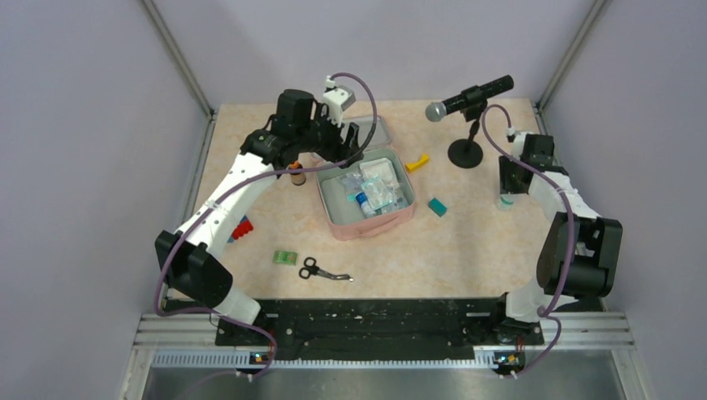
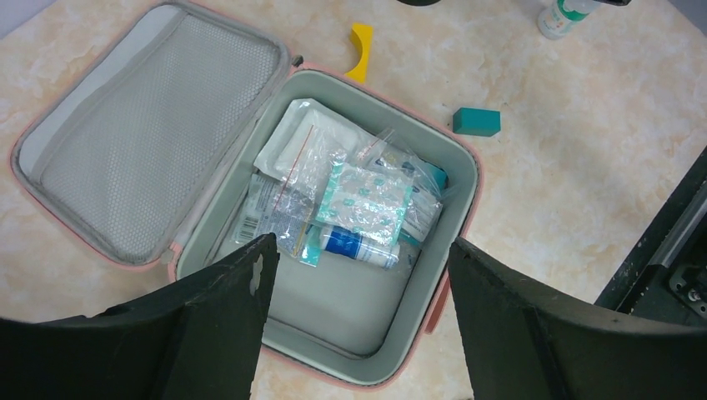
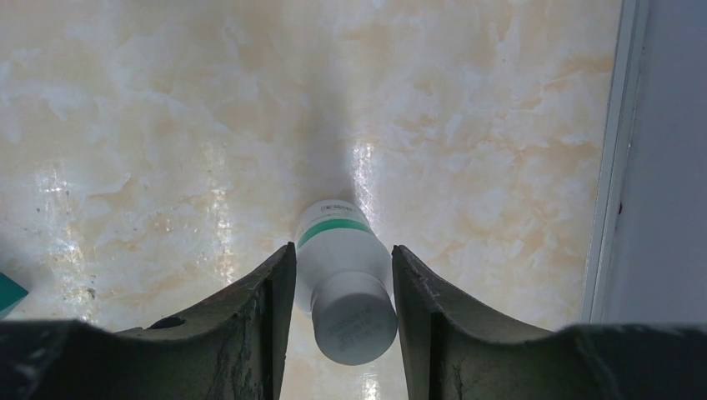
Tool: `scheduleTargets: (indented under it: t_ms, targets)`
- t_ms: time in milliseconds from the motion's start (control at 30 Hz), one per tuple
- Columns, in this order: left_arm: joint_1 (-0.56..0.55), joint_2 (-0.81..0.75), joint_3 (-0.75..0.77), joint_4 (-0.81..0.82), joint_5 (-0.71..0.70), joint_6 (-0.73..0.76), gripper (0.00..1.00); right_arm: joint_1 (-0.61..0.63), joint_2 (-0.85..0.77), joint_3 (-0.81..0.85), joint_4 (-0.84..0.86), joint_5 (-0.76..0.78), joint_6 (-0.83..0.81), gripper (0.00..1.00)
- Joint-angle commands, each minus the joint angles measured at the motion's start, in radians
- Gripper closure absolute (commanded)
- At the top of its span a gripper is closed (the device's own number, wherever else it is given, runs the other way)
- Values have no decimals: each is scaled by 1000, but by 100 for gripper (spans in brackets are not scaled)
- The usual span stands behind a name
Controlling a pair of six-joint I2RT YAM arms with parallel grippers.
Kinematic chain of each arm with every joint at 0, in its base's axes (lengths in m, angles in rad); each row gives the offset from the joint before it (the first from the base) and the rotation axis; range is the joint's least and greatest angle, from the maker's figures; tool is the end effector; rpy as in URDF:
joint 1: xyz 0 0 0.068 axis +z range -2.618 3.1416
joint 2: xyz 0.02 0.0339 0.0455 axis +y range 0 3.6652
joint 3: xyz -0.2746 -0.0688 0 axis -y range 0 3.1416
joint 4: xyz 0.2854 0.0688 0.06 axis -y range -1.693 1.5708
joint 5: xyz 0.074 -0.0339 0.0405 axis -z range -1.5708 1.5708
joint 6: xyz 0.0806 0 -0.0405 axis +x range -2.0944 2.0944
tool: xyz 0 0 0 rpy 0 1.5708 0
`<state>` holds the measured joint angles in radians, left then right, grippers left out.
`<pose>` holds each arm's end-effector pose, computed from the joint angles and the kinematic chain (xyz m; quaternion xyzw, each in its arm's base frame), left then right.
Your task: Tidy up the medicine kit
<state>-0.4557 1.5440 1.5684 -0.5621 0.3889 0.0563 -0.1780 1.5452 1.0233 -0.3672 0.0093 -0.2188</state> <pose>0.3674 -0.2141 0.3788 0.3083 0.8012 -0.2608 0.4416 0.3814 -0.0694 0.1777 -0.0177 0.9423 -0.0702 0.3269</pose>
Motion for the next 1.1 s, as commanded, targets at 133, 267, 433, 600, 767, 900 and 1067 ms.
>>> scheduleTargets:
  t_ms: [133, 267, 433, 600, 767, 900, 1067]
  targets:
    - [5, -36, 1, 15, 26, 1, 21, -7, -64, 16, -28, 32, 44, 54]
    - [6, -28, -5, 27, 36, -10, 21, -7, -93, -1, -37, 21, 50, 50]
    - [5, -22, -15, 36, 45, -27, 22, -8, -119, -6, -47, 13, 57, 48]
    - [5, -32, -30, 37, 43, -29, 22, -7, -131, -10, -55, 15, 64, 57]
    - [6, -42, -47, 37, 40, -28, 22, -8, -140, -29, -59, 20, 78, 59]
    - [7, -44, -54, 40, 43, -33, 22, -7, -145, -48, -59, 26, 71, 66]
    - [6, -45, -56, 39, 44, -32, 22, -8, -163, -48, -67, 7, 68, 86]
